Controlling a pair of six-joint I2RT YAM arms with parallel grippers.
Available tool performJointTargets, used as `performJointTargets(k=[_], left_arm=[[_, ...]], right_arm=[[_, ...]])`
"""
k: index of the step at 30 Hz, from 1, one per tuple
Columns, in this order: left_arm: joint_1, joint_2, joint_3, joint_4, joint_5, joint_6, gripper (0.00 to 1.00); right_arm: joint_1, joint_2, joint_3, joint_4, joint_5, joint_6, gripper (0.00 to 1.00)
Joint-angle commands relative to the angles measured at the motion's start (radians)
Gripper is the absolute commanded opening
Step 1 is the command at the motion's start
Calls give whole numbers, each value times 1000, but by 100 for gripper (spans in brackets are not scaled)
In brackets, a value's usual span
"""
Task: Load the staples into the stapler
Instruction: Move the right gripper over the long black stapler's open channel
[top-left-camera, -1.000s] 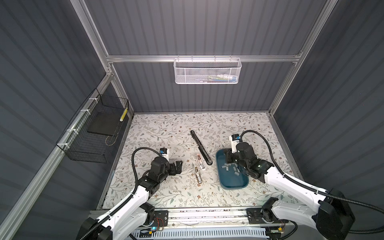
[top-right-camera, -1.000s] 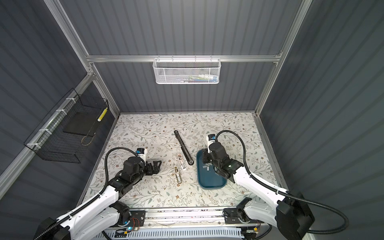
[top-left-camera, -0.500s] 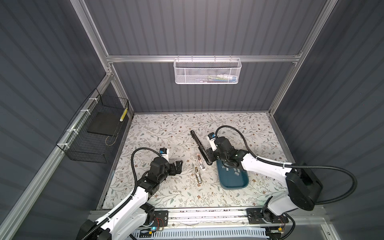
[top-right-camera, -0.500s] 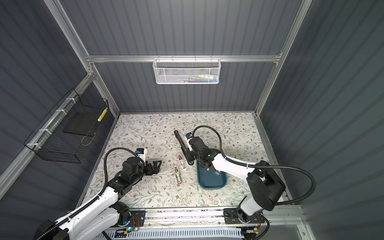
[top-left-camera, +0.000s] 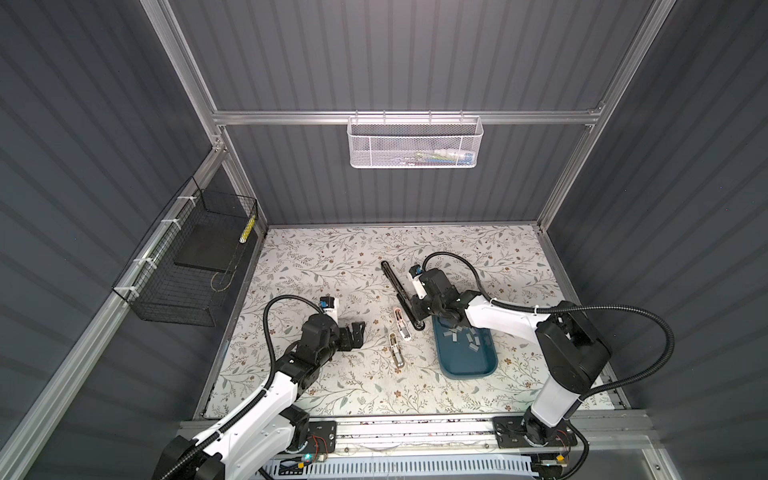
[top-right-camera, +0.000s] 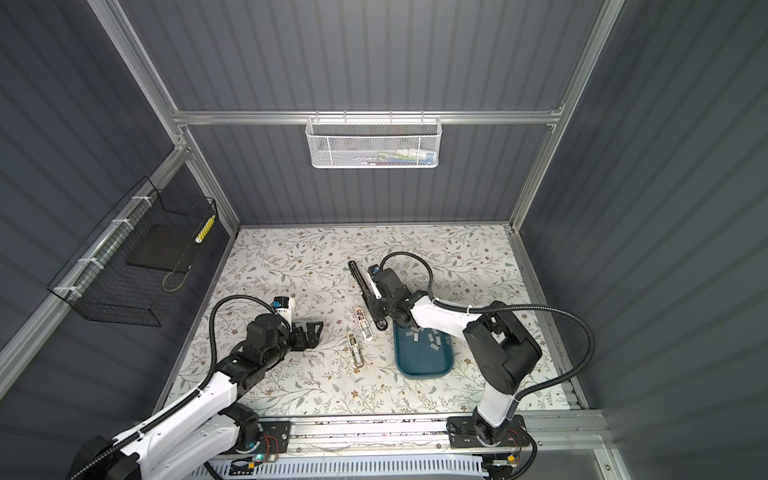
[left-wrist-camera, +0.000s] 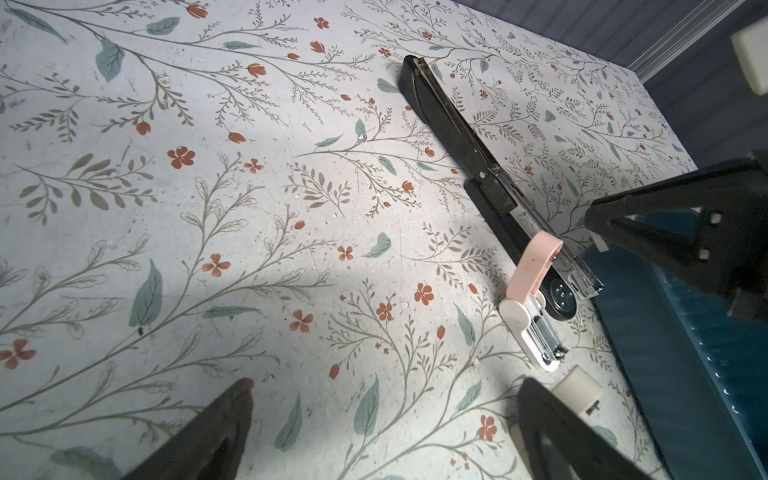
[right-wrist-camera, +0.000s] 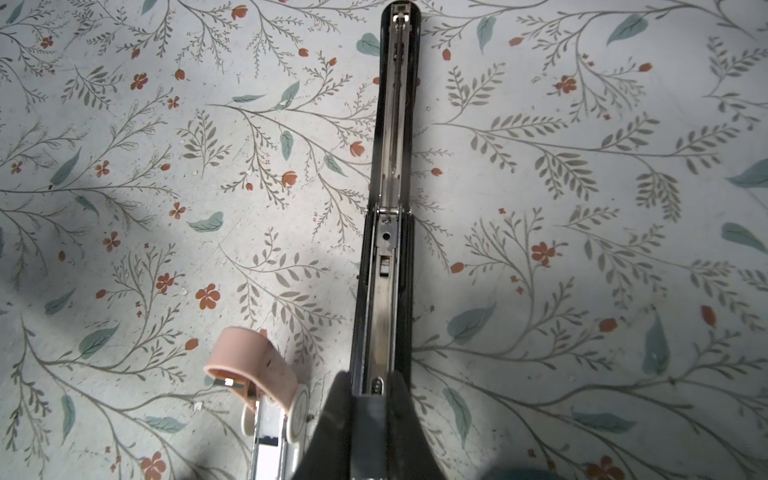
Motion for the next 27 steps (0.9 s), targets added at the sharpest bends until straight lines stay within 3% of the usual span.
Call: performJointTargets(k=[1, 27], left_arm=[[-9, 5, 6, -1, -10, 9, 100], [-9, 8, 6, 2, -12, 9, 100]], right_arm=[[2, 14, 29, -23, -5, 10, 7], [3, 67, -43, 159, 16, 0, 4]])
